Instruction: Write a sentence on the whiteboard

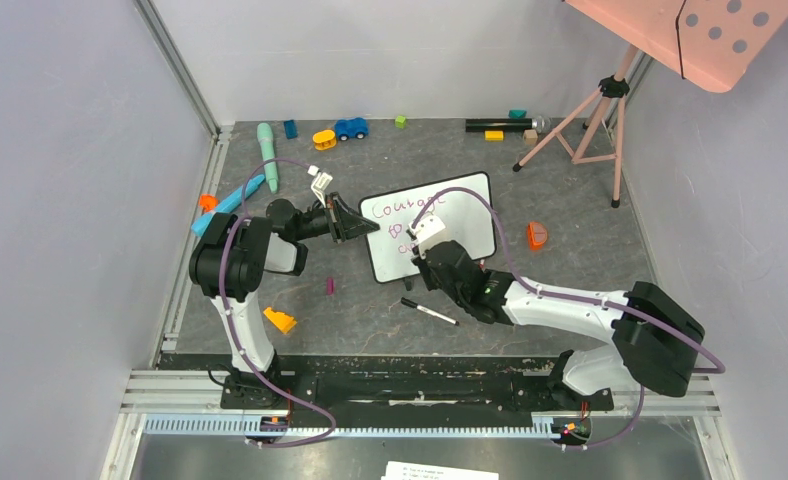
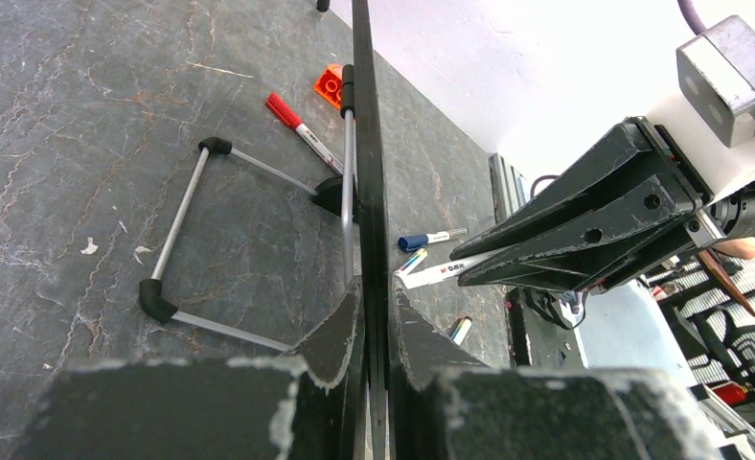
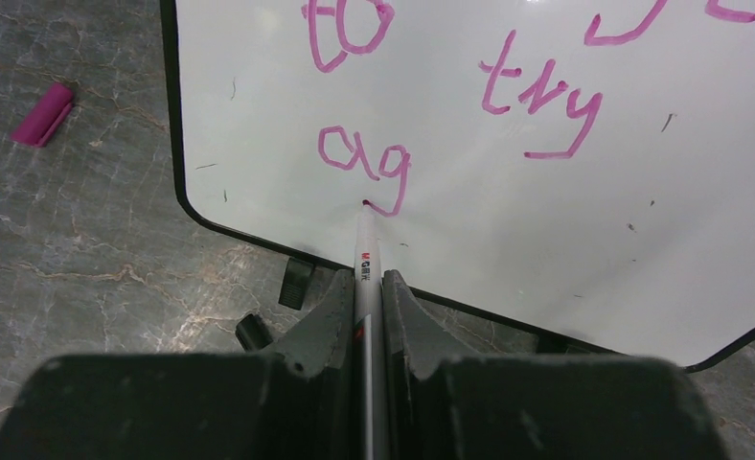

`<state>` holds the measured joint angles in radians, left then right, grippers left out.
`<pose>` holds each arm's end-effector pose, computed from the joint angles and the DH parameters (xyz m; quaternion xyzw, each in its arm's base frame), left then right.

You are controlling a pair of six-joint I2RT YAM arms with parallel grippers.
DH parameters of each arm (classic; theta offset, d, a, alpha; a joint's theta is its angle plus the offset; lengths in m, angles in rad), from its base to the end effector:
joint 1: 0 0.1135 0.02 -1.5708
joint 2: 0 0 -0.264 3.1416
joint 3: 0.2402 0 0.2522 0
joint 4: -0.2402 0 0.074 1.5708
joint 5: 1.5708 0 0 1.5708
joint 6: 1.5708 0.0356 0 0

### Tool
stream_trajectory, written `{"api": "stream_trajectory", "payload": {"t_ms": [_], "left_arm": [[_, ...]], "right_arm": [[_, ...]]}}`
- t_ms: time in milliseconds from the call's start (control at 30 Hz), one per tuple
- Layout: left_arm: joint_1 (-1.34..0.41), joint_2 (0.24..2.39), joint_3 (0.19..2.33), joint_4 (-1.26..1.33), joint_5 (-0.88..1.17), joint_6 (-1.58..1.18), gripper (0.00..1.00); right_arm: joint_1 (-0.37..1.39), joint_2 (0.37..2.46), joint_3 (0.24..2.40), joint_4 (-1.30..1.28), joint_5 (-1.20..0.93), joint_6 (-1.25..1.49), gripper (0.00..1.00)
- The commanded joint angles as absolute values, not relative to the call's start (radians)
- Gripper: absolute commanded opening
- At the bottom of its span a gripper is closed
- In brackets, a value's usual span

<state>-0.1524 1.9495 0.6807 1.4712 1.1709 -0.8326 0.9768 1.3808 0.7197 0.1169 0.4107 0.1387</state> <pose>0.3250 -0.0831 0.1604 0.2280 0.6395 -0.6131 0.4040 0.1750 0.2337 0.2145 -0.2555 0.8198 0.1037 0.5019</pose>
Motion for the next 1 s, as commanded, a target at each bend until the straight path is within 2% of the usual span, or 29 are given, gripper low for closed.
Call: {"api": "stream_trajectory", "payload": {"t_ms": [0, 267, 967], "left_arm": [[-0.155, 1.894, 0.682, 1.557, 1.189, -0.841, 0.02], [-0.155, 1.893, 0.681, 1.557, 1.187, -0.841, 0.02], [-0.155, 1.893, 0.683, 1.557, 1.187, -0.842, 0.02]], "right_arm": [[0.971, 1.312, 0.758, 0.169, 0.384, 0.152, 0.00], [0.943, 1.161, 0.671, 0.187, 0.388, 0.158, 0.00], [0.931, 1.290, 0.718, 0.153, 0.456, 0.114, 0.00]]}}
